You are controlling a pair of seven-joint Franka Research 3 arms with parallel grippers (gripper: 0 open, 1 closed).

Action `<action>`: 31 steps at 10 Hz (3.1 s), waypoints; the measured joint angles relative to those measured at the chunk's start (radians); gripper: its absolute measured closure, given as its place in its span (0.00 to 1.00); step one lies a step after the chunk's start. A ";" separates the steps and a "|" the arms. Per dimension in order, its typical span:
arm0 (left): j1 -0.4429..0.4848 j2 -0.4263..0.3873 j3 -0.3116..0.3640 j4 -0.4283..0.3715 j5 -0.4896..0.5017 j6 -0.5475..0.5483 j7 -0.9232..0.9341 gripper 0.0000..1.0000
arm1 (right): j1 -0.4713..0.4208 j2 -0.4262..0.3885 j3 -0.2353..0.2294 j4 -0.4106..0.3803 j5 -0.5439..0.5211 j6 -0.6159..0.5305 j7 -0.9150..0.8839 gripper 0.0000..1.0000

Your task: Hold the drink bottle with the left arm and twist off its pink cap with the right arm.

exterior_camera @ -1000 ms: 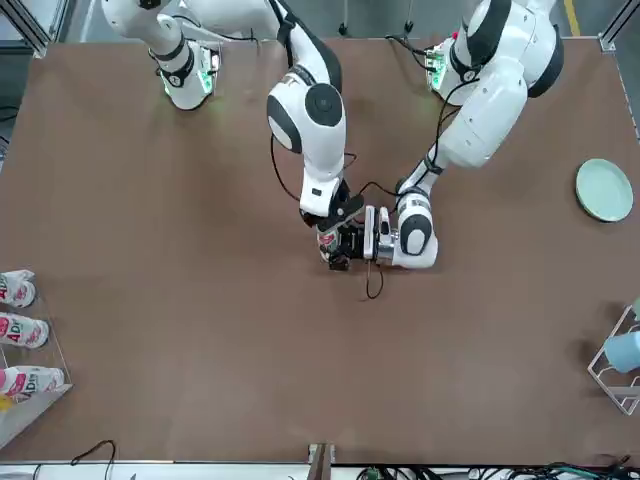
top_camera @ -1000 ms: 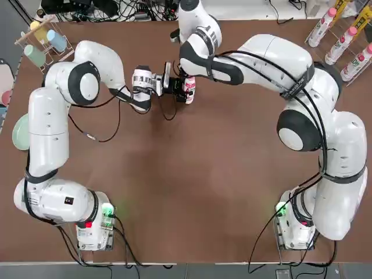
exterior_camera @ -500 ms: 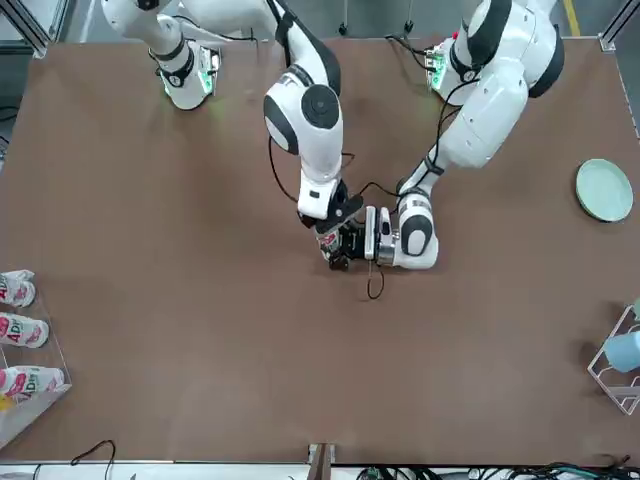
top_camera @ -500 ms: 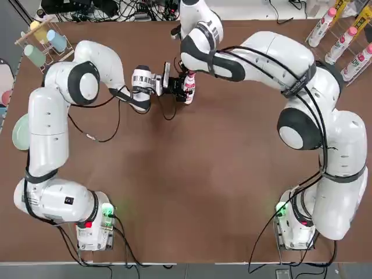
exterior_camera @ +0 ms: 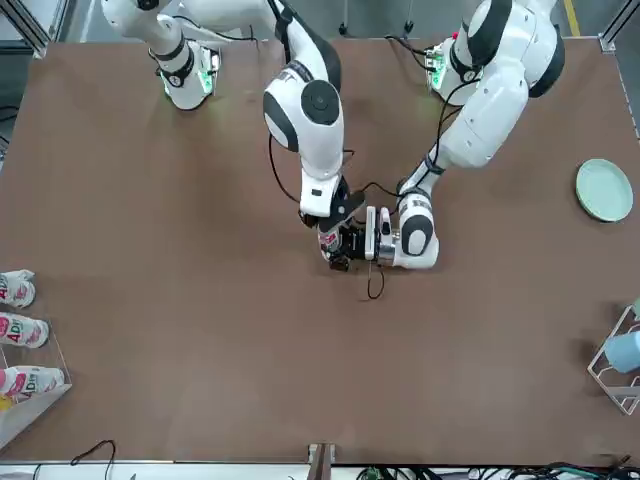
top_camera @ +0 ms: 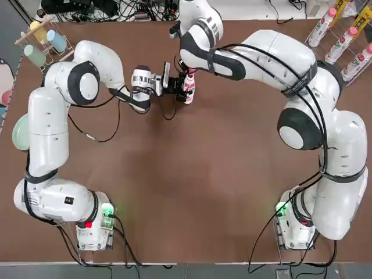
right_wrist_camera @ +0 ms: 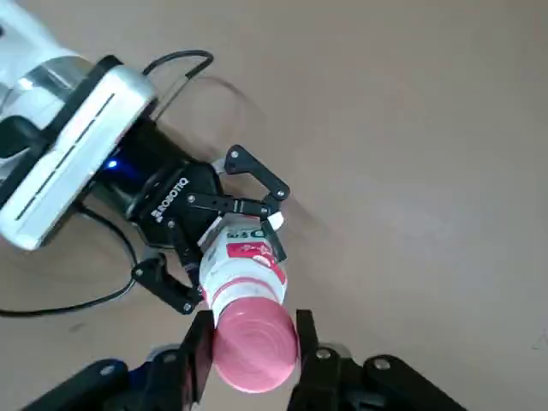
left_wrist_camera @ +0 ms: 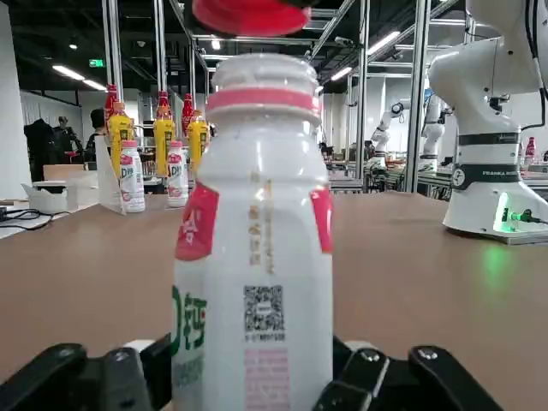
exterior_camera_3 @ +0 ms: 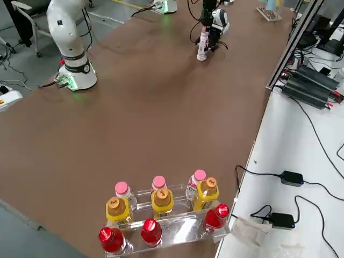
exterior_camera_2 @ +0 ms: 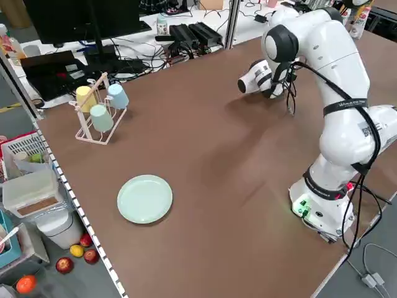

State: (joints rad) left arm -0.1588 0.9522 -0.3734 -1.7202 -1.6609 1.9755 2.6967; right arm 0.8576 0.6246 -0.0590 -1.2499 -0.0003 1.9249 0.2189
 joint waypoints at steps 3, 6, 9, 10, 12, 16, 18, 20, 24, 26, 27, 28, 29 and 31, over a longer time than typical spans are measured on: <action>0.008 -0.001 0.008 0.000 0.000 0.000 0.000 0.21 | -0.032 -0.014 0.000 0.037 0.009 -0.080 -0.035 0.57; 0.009 -0.003 0.011 0.000 0.000 0.001 0.001 0.13 | -0.147 -0.042 -0.004 0.035 0.013 -0.106 -0.070 0.57; 0.014 -0.029 0.033 -0.020 0.000 0.002 0.001 0.00 | -0.257 -0.043 -0.007 -0.019 0.014 -0.062 -0.101 0.57; 0.017 -0.045 0.045 -0.038 0.000 0.002 0.001 0.00 | -0.281 -0.042 -0.007 -0.068 0.013 0.005 -0.115 0.57; 0.046 -0.085 0.057 -0.081 0.018 0.002 0.001 0.00 | -0.309 -0.038 -0.007 -0.205 0.013 0.184 -0.125 0.57; 0.215 -0.176 0.063 -0.165 0.157 0.001 0.001 0.00 | -0.309 -0.036 -0.002 -0.376 0.013 0.366 -0.124 0.57; 0.369 -0.263 0.063 -0.197 0.300 0.001 -0.081 0.00 | -0.293 -0.036 0.003 -0.397 0.014 0.380 -0.101 0.52; 0.501 -0.328 0.063 -0.200 0.538 -0.003 -0.250 0.00 | -0.291 -0.036 0.003 -0.398 0.014 0.382 -0.092 0.34; 0.578 -0.365 0.058 -0.035 1.013 -0.014 -0.621 0.00 | -0.306 -0.042 -0.005 -0.385 0.013 0.391 -0.094 0.16; 0.577 -0.411 0.056 0.057 1.237 -0.014 -0.839 0.00 | -0.351 -0.048 -0.009 -0.342 0.013 0.391 -0.114 0.07; 0.575 -0.454 0.053 0.097 1.333 -0.018 -0.967 0.00 | -0.379 -0.049 -0.011 -0.312 0.013 0.373 -0.143 0.00; 0.571 -0.503 0.050 0.111 1.402 -0.023 -1.085 0.00 | -0.414 -0.050 -0.013 -0.270 0.013 0.327 -0.193 0.00; 0.563 -0.553 0.043 0.112 1.465 -0.026 -1.214 0.00 | -0.461 -0.052 -0.015 -0.218 0.013 0.258 -0.264 0.00; 0.527 -0.643 0.038 0.112 1.575 -0.050 -1.491 0.00 | -0.555 -0.058 -0.015 -0.113 0.015 0.087 -0.401 0.00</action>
State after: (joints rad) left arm 0.3679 0.3093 -0.3358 -1.6087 -0.0862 1.9255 1.2056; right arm 0.3029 0.5664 -0.0742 -1.3625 0.0144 2.0115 -0.1825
